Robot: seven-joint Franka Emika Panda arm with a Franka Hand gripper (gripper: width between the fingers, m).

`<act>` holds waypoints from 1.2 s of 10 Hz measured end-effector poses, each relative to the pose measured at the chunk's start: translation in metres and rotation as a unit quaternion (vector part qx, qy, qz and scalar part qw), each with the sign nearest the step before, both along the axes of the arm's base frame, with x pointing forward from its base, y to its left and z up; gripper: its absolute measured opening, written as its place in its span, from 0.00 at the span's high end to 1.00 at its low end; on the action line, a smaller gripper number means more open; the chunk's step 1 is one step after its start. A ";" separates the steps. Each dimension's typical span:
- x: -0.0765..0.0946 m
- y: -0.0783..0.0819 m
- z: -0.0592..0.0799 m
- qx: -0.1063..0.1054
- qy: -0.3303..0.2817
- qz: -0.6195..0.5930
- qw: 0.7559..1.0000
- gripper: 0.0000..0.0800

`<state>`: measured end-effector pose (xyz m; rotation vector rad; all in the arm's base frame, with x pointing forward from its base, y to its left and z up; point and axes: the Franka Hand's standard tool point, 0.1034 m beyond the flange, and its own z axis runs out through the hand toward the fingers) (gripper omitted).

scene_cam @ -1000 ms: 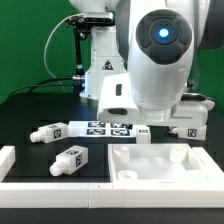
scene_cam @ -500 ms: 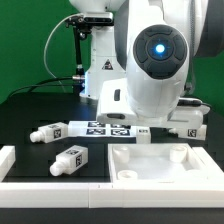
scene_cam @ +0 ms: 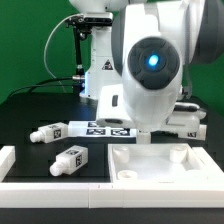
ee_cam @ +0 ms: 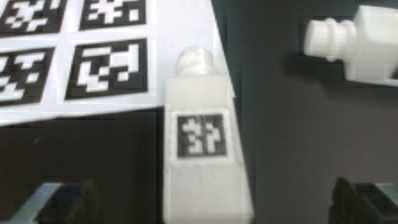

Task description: Assemble one leg

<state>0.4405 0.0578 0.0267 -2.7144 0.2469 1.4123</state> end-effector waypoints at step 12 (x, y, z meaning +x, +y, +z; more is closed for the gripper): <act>-0.018 0.000 -0.019 -0.001 0.026 0.000 1.000 0.64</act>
Offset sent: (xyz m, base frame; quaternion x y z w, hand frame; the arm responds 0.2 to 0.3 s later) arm 0.0000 0.0000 0.0000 0.0000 0.0000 0.0000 1.0000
